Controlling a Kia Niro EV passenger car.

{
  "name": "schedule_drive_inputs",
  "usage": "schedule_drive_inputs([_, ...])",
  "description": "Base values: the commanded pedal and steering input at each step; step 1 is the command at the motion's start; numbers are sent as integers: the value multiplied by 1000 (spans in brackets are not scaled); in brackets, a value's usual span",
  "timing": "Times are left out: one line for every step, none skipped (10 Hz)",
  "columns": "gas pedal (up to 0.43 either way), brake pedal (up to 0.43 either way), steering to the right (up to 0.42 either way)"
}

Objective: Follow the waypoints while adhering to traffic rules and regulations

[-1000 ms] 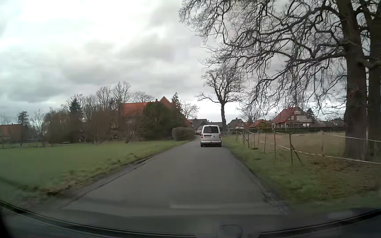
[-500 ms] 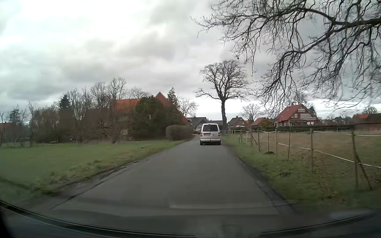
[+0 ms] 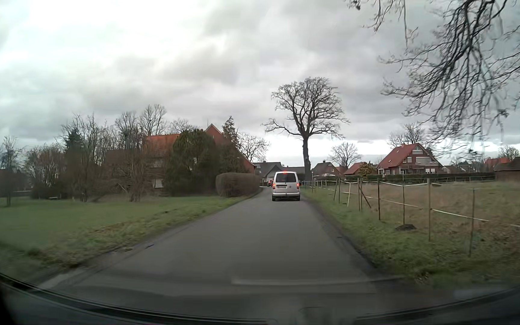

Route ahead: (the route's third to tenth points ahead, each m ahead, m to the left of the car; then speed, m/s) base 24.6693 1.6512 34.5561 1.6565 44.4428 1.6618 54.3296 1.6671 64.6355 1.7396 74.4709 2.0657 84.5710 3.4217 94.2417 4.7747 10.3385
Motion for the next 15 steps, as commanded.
schedule_drive_inputs([98,0,1])
schedule_drive_inputs([98,0,1])
schedule_drive_inputs([98,0,1])
schedule_drive_inputs([98,0,1])
schedule_drive_inputs([98,0,1])
schedule_drive_inputs([98,0,1])
schedule_drive_inputs([98,0,1])
schedule_drive_inputs([98,0,0])
schedule_drive_inputs([98,0,0])
schedule_drive_inputs([98,0,-1])
schedule_drive_inputs([87,0,-1])
schedule_drive_inputs([79,0,0])
schedule_drive_inputs([79,0,0])
schedule_drive_inputs([67,0,0])
schedule_drive_inputs([0,0,0])
